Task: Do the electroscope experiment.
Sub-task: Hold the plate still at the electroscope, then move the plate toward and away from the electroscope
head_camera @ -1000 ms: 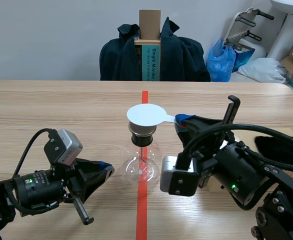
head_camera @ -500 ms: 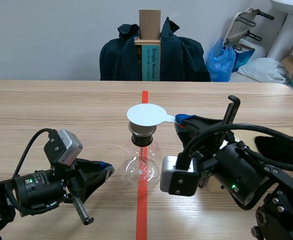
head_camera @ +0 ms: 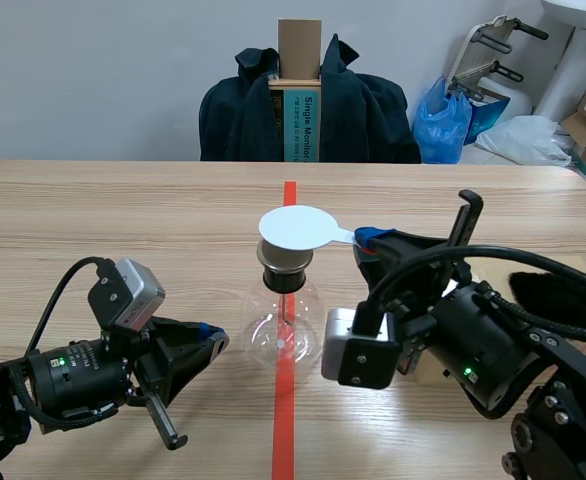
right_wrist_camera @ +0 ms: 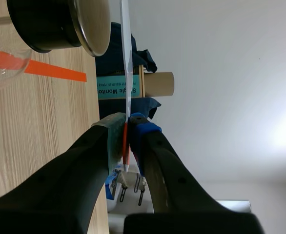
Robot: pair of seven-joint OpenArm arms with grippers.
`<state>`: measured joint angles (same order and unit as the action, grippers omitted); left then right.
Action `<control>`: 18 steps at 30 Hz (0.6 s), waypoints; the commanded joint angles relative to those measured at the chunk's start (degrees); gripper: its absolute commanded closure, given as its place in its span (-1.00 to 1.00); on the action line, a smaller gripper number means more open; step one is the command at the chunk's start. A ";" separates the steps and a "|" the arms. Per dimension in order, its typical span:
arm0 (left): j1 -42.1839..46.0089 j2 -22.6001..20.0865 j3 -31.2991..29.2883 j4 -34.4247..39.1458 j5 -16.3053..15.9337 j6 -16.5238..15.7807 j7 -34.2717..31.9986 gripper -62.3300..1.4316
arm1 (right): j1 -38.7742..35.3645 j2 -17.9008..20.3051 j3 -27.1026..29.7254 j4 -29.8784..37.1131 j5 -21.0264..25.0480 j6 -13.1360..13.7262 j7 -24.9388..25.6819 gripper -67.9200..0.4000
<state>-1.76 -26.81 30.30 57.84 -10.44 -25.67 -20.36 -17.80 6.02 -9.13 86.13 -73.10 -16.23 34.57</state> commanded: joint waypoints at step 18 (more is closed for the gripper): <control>-0.15 0.42 -0.66 1.03 -0.42 -0.11 -0.81 0.90 | 0.79 0.00 0.07 1.14 0.24 -0.66 -15.06 0.96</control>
<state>-1.76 -26.81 30.30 57.84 -10.44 -25.67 -20.36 -17.80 6.02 -9.13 86.13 -73.08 -16.23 19.86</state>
